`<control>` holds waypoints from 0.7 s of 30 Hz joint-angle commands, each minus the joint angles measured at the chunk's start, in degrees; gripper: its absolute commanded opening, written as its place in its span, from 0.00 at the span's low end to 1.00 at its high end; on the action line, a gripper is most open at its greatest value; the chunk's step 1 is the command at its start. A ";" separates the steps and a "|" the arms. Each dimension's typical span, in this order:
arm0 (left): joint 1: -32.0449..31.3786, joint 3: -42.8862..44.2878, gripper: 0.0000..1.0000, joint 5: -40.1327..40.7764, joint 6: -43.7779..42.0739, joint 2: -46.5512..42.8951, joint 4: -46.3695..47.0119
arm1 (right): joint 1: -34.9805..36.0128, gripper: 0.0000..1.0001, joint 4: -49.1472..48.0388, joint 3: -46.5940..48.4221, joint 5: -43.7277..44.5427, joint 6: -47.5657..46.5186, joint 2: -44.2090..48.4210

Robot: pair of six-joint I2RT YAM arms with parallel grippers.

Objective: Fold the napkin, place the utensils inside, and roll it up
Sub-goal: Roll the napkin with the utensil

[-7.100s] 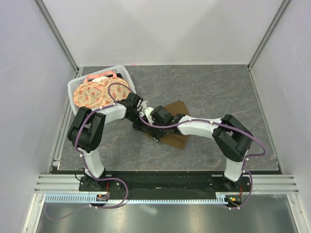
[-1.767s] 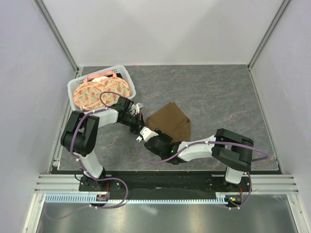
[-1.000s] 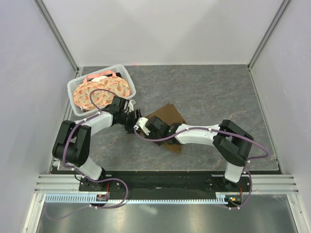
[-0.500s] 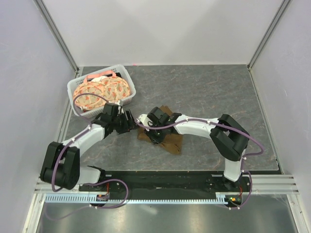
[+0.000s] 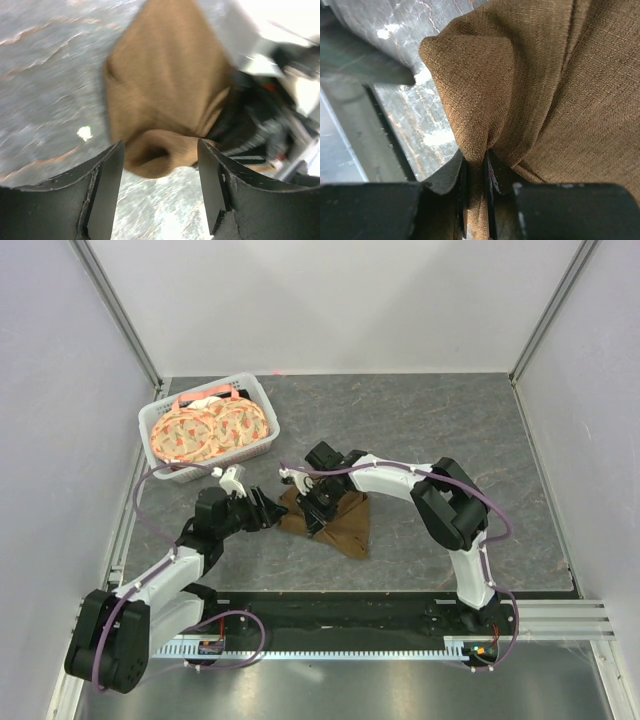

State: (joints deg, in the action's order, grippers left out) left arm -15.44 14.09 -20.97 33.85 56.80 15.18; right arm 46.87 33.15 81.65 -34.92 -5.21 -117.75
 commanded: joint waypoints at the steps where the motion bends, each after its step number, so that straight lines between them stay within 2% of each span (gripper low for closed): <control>1: 0.24 -0.64 0.68 -6.96 -2.11 1.03 11.70 | -1.16 0.15 7.02 0.09 -2.17 -0.76 -6.43; 5: 0.06 0.15 0.68 -10.93 -3.43 5.42 15.40 | -2.31 0.17 7.90 0.88 -5.50 -0.76 -8.10; 16: -0.29 0.50 0.69 -14.53 -5.28 12.90 21.47 | -3.89 0.17 10.18 3.61 -8.59 -1.82 -11.97; 21: -0.99 0.06 0.62 -16.29 -5.37 13.60 21.65 | -4.60 0.17 10.27 4.05 -9.82 -1.56 -12.32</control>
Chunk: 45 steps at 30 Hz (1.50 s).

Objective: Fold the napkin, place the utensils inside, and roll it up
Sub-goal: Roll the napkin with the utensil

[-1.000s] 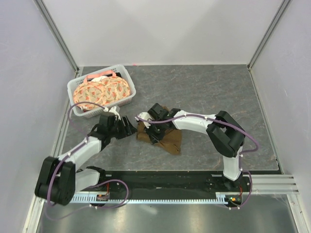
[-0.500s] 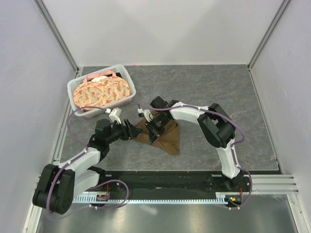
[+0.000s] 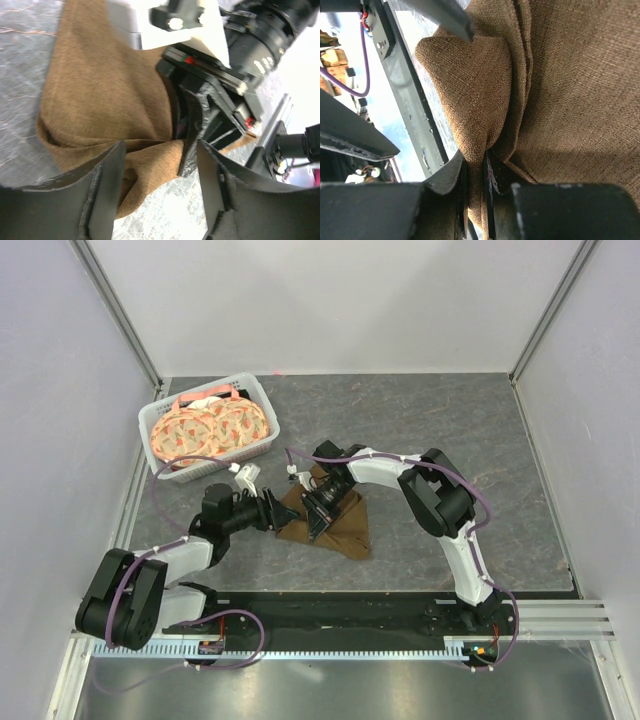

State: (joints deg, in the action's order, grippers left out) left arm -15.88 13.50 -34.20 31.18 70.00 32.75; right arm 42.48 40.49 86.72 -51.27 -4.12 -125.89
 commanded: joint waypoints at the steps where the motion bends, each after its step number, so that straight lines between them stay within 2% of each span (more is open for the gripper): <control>1: -0.64 0.31 0.61 -3.51 -2.53 0.40 4.07 | -0.46 0.18 2.84 -1.02 6.27 -2.65 -4.28; 13: -3.36 0.65 0.63 -2.11 -3.49 5.23 2.50 | -0.82 0.17 2.93 -0.41 5.21 -2.74 -4.81; 16: -4.33 0.92 0.59 -1.40 -3.93 5.33 1.53 | -0.99 0.17 2.67 -0.32 5.21 -2.47 -4.81; 19: -4.95 0.83 0.46 -0.52 -4.02 4.98 0.65 | -1.34 0.17 2.14 -0.32 5.30 -1.68 -4.81; 27: -6.71 1.27 0.22 1.85 -4.28 5.15 -3.30 | -3.19 0.17 0.12 -0.85 5.04 0.60 -4.28; 30: -7.15 1.71 0.10 3.17 -4.02 5.06 -5.15 | -3.89 0.18 -0.76 -1.37 4.77 1.22 -3.76; 33: -7.41 2.32 0.02 5.36 -3.67 4.62 -8.05 | -4.86 0.24 -1.99 -2.08 3.98 1.92 -2.44; 37: -7.41 3.55 0.02 8.35 -3.32 3.04 -12.18 | -7.22 0.48 -4.62 -4.62 3.98 3.41 2.46; 40: -7.41 3.55 0.02 9.23 -3.32 1.64 -13.68 | -9.68 0.57 -5.16 -6.29 4.07 3.77 6.68; 45: -7.41 4.34 0.02 10.11 -3.06 1.37 -15.70 | -13.91 0.63 -6.30 -10.59 5.56 4.12 14.24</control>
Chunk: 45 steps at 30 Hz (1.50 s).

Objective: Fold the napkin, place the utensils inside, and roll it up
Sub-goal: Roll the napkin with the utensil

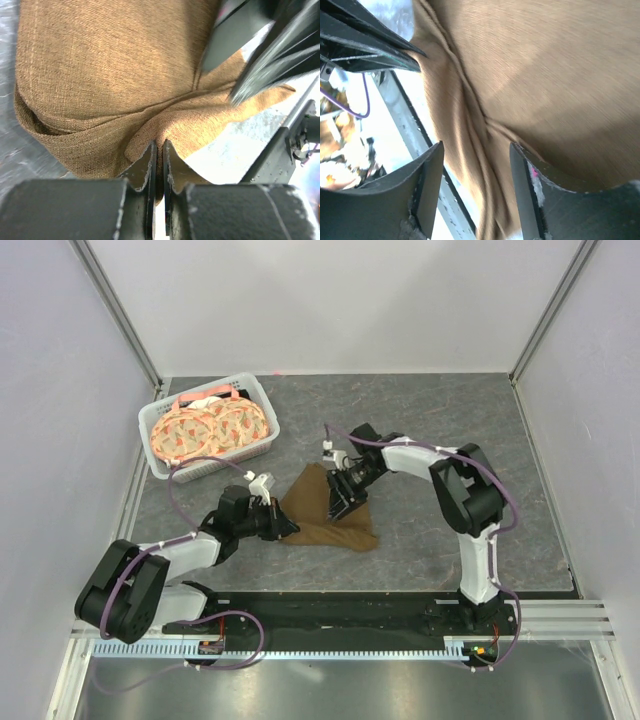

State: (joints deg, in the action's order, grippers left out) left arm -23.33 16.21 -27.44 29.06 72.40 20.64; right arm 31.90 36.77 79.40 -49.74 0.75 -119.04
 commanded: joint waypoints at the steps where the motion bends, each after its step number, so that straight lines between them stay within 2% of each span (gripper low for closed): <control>1: 0.04 1.55 0.02 3.71 -0.76 -1.12 -3.77 | -4.73 0.64 -3.89 -4.33 4.12 0.81 8.64; 6: 0.13 1.64 0.02 4.50 0.03 -1.82 -5.09 | -9.31 0.66 -7.06 -10.74 10.08 2.67 14.36; 10: 0.04 1.63 0.02 4.85 0.38 -2.70 -5.52 | -12.12 0.67 -9.17 -13.47 14.66 3.02 15.07; 16: 0.13 2.16 0.02 4.59 0.30 -2.62 -6.23 | -12.13 0.65 -14.44 -16.11 13.27 4.78 12.87; 25: 0.13 2.51 0.02 5.20 0.65 -2.97 -6.85 | -11.95 0.57 -24.29 -20.07 8.08 10.22 11.20; 28: 0.13 2.60 0.02 5.20 0.91 -3.14 -6.85 | -11.25 0.51 -26.05 -20.60 7.46 11.29 10.50; 31: 0.04 2.78 0.02 5.21 1.26 -3.32 -6.93 | -10.28 0.40 -27.98 -21.21 6.67 13.04 9.45; 32: 0.13 2.78 0.02 5.21 1.26 -3.41 -6.85 | -10.11 0.31 -28.68 -21.73 6.32 14.52 9.01; 34: 0.13 2.86 0.02 5.55 1.53 -3.49 -7.28 | -10.02 0.20 -30.00 -22.00 6.49 16.11 8.48; 35: 0.13 2.95 0.02 5.73 1.61 -3.58 -7.55 | -10.02 0.06 -30.18 -22.09 6.84 16.56 8.22; 36: 0.13 3.04 0.02 6.34 1.96 -3.67 -7.81 | -10.02 0.00 -30.18 -22.09 8.32 17.60 8.21; 45: 1.18 3.30 0.02 11.97 4.34 -7.80 -13.79 | -11.86 0.00 -28.87 -25.95 15.98 20.60 10.76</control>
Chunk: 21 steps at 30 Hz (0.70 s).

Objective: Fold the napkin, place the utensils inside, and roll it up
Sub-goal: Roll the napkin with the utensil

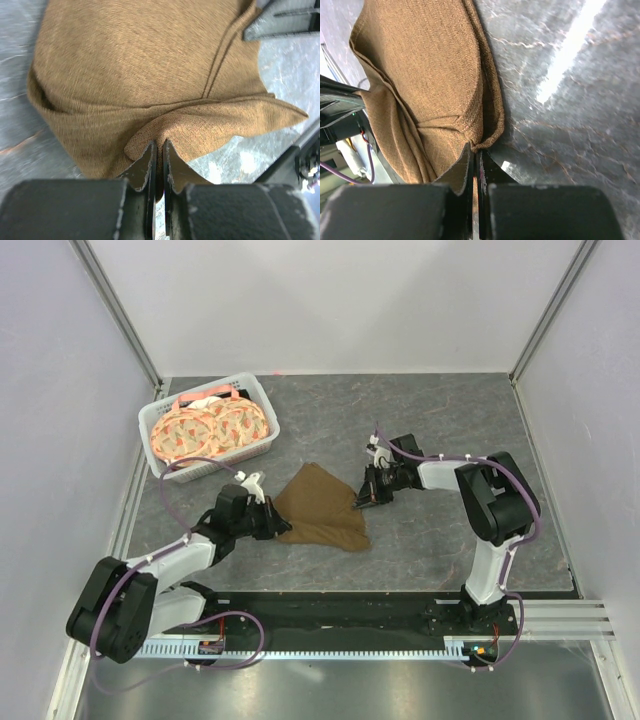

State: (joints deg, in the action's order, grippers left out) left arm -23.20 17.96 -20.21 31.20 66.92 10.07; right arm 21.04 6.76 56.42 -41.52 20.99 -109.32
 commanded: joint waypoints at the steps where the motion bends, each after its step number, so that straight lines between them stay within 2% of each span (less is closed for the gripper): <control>1: 1.14 1.73 0.02 4.91 2.37 -2.49 -3.47 | -1.09 0.00 1.32 -3.16 8.64 0.19 1.30; 21: 6.06 2.61 0.02 3.33 2.64 -1.97 -7.25 | -1.44 0.00 5.54 -3.95 12.60 -1.74 3.41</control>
State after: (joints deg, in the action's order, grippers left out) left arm -18.92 19.14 -18.13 33.50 64.29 4.69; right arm 20.71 8.05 54.13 -37.28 22.44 -106.21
